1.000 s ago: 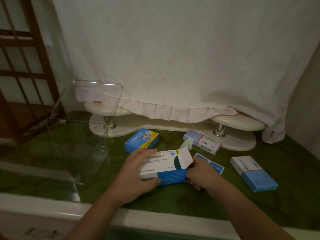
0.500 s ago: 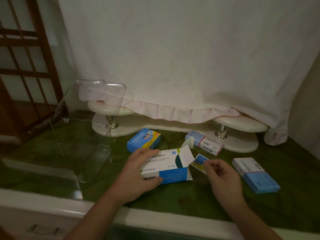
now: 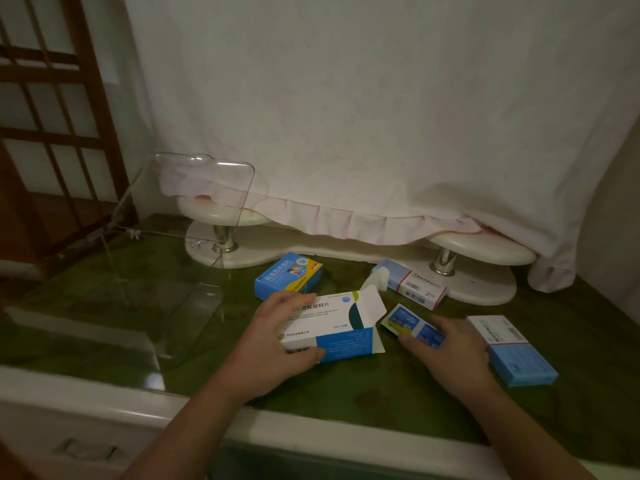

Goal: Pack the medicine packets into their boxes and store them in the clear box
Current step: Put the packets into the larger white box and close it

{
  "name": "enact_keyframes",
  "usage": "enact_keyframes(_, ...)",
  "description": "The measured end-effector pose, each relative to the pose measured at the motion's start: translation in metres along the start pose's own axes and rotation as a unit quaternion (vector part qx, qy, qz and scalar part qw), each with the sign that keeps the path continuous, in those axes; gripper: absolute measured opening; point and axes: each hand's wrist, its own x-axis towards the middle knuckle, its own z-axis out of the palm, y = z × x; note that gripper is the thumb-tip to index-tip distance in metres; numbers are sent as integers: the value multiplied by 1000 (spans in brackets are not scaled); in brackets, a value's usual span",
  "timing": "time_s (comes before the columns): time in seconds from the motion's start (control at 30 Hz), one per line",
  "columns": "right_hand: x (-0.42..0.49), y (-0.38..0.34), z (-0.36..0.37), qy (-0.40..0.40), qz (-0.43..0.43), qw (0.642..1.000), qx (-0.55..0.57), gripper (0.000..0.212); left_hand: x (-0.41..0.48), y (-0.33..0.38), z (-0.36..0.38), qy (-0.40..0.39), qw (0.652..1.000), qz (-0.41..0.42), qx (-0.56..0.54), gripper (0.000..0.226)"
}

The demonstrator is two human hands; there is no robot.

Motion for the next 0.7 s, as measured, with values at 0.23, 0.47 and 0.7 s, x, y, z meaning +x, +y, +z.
enact_keyframes(0.23,16,0,-12,-71,52,996,23,79,1,-3,1,13,1000,11,4,71)
enact_keyframes(0.47,31,-6,-19,-108,91,990,-9,69,2,-3,2,7,1000,10,14,71)
enact_keyframes(0.7,20,-9,-13,-81,93,991,43,80,2,-4,2,10,1000,12,15,73)
